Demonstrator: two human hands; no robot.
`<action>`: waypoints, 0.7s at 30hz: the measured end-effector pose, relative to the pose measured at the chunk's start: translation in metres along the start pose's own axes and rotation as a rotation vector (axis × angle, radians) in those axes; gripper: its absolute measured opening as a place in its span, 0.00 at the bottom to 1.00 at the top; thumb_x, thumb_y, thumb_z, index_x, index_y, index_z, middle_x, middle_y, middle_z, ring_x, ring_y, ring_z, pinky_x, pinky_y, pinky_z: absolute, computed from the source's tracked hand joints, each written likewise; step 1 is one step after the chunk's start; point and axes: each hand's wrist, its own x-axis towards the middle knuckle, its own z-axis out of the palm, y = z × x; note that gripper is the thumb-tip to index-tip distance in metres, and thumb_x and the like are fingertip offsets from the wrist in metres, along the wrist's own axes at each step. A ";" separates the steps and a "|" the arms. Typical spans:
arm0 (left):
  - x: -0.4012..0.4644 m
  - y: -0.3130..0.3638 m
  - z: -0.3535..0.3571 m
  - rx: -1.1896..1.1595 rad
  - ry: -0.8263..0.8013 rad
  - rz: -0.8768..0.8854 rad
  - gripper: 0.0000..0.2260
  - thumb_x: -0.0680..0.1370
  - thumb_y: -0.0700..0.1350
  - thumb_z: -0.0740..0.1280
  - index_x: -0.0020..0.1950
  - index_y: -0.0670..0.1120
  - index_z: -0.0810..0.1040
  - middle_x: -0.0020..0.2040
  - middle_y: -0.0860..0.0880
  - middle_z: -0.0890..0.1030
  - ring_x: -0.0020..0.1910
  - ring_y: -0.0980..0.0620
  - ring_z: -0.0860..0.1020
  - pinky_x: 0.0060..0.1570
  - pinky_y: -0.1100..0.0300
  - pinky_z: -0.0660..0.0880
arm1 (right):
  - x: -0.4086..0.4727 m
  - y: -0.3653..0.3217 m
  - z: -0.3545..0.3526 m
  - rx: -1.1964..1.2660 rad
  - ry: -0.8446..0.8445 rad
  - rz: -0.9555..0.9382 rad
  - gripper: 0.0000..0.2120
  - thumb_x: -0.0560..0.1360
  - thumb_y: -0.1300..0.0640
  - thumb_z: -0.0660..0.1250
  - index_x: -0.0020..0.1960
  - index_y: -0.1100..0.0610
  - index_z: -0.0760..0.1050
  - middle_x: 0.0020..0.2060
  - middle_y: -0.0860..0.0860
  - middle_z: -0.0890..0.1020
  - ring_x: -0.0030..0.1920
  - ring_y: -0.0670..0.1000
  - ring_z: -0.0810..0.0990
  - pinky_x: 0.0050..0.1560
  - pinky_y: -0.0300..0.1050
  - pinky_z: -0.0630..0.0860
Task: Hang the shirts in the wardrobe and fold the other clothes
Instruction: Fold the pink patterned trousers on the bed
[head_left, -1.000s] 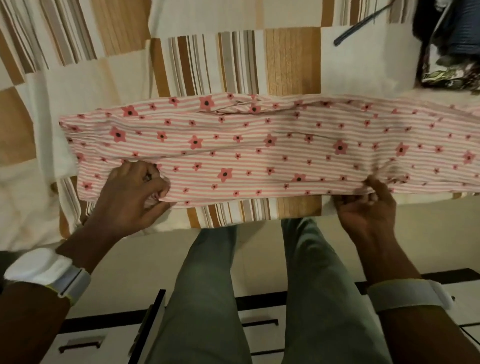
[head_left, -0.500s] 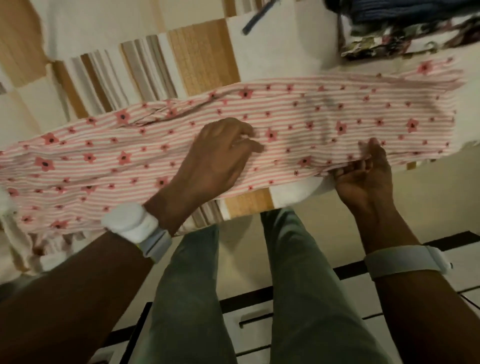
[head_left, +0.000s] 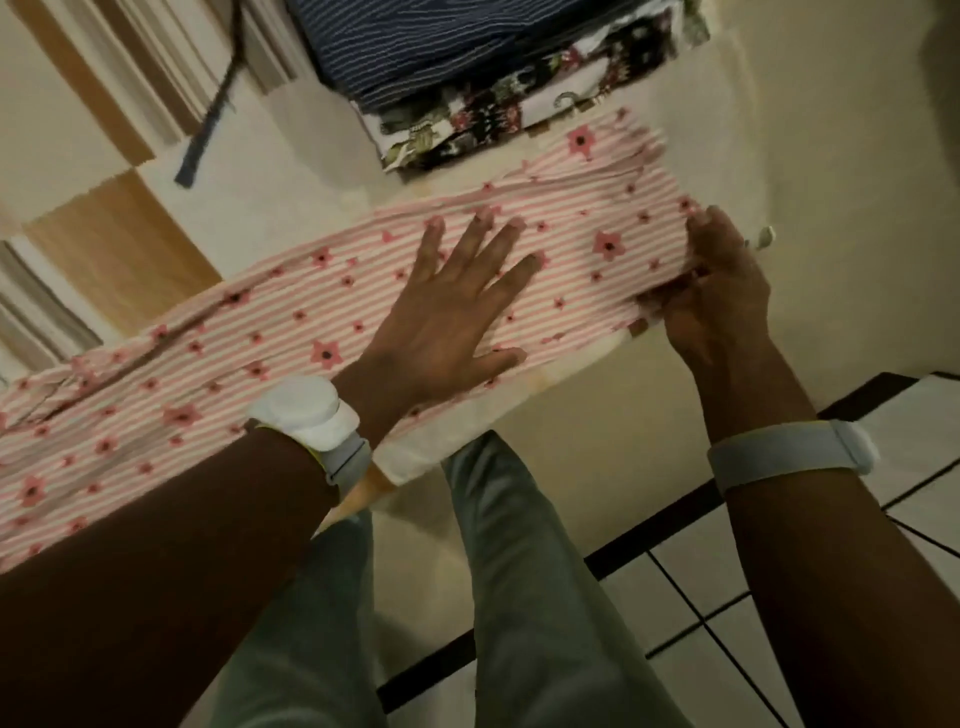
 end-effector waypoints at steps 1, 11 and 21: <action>0.006 0.004 -0.001 -0.013 -0.008 0.002 0.39 0.81 0.70 0.55 0.86 0.50 0.48 0.85 0.44 0.46 0.84 0.40 0.42 0.78 0.32 0.40 | 0.006 -0.007 -0.004 -0.035 0.053 -0.063 0.12 0.74 0.67 0.73 0.57 0.62 0.79 0.49 0.57 0.86 0.47 0.55 0.86 0.45 0.49 0.82; 0.082 0.041 -0.002 -0.093 0.026 0.030 0.26 0.88 0.56 0.47 0.85 0.49 0.55 0.85 0.47 0.55 0.84 0.42 0.48 0.79 0.33 0.44 | 0.009 -0.020 -0.017 -0.747 0.257 -0.457 0.10 0.71 0.43 0.73 0.41 0.50 0.82 0.37 0.54 0.85 0.39 0.58 0.85 0.46 0.60 0.83; 0.098 0.047 -0.003 -0.393 0.090 -0.004 0.31 0.86 0.55 0.56 0.84 0.41 0.53 0.84 0.45 0.57 0.84 0.45 0.49 0.80 0.37 0.44 | -0.002 -0.012 -0.022 -1.028 0.290 -0.494 0.06 0.76 0.49 0.72 0.43 0.50 0.82 0.36 0.42 0.81 0.39 0.43 0.80 0.41 0.25 0.69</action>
